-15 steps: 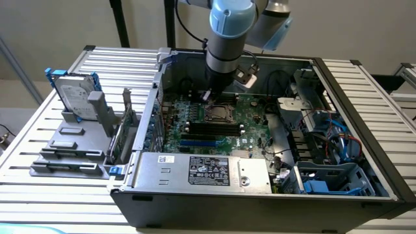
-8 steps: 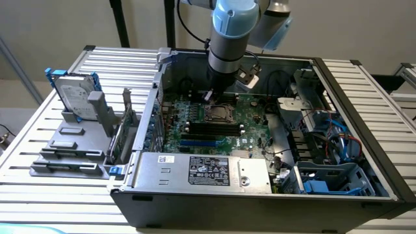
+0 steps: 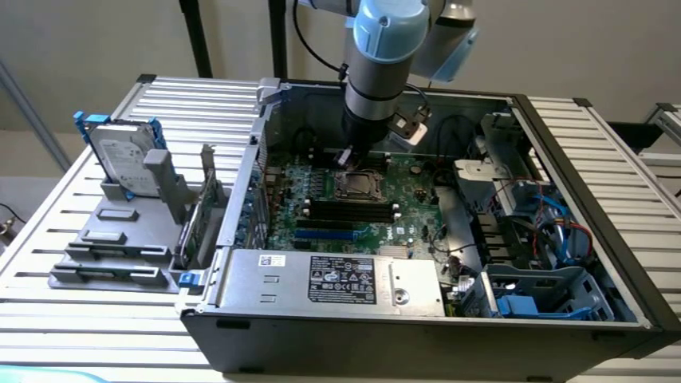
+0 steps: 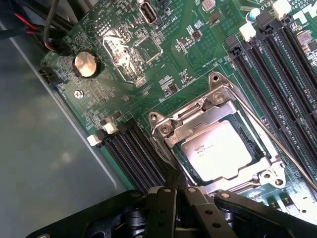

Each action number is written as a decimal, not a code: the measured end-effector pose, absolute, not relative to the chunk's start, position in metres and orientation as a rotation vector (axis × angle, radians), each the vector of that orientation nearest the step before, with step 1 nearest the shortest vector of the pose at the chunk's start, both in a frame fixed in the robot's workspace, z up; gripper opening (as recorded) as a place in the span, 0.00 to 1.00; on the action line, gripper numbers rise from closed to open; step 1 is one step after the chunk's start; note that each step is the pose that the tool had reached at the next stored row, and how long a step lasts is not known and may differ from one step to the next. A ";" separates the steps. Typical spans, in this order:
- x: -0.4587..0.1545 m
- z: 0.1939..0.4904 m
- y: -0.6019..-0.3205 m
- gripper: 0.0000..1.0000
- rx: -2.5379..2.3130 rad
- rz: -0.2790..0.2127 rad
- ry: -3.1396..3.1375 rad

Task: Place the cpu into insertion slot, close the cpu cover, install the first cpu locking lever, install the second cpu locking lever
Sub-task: 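Install the first cpu locking lever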

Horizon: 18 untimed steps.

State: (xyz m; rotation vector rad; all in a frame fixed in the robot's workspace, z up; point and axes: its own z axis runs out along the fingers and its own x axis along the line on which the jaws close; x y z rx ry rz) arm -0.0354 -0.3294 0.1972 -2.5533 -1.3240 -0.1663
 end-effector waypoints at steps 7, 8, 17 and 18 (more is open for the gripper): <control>-0.035 0.200 -0.330 0.11 -2.553 -0.159 -1.322; -0.036 0.201 -0.330 0.11 -2.553 -0.158 -1.323; -0.045 0.203 -0.330 0.11 -2.551 -0.153 -1.321; -0.045 0.203 -0.330 0.11 -2.551 -0.152 -1.321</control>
